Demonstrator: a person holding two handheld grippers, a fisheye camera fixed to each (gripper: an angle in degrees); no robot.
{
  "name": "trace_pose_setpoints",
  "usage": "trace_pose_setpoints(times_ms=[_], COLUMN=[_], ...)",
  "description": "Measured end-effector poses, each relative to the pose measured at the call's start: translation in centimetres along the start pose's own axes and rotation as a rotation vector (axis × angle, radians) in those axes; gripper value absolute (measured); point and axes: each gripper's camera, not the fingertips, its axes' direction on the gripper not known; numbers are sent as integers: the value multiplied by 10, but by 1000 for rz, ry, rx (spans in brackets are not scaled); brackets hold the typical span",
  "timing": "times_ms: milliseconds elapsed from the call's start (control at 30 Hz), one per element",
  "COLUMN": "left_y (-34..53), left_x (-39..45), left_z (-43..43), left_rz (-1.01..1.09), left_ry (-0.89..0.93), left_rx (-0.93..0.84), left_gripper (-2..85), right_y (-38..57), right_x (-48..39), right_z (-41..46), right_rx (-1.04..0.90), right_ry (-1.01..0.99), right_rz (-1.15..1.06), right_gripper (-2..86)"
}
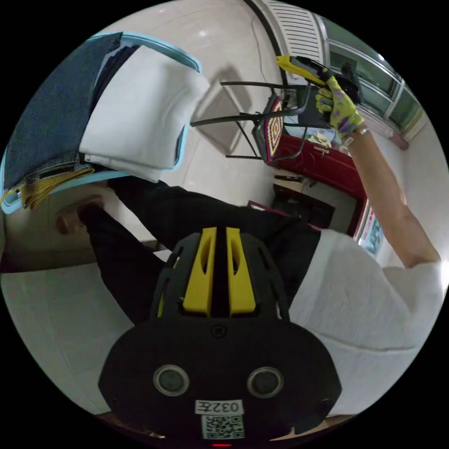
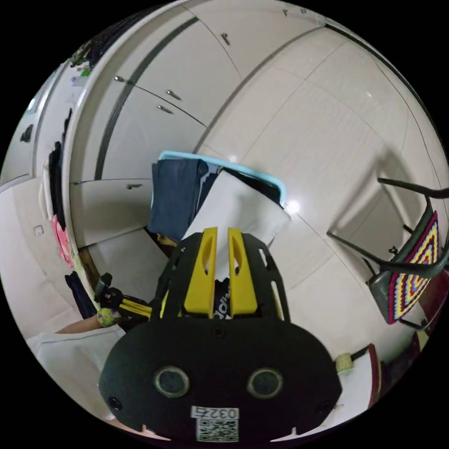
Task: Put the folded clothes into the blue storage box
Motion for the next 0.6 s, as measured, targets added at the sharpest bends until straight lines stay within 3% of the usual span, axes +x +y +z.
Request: trace_pose_setpoints(times_ms=[167,467,600], left_y=[52,139,167], left_x=[-48,-111,-157], left_z=[-17,-78,-84], left_rz=[-16,-44,-76], left_ry=[53,-11,-6], left_rx=[73,318,311], left_gripper=[-8,-9,-9], right_y=[8,24,29], right_x=[6,-10,-32], right_z=[37,81,80], right_rx=[-31,-64,-17], right_ry=[-103,-235,-262], right_rz=[89,168,171], right_gripper=[66,63,62])
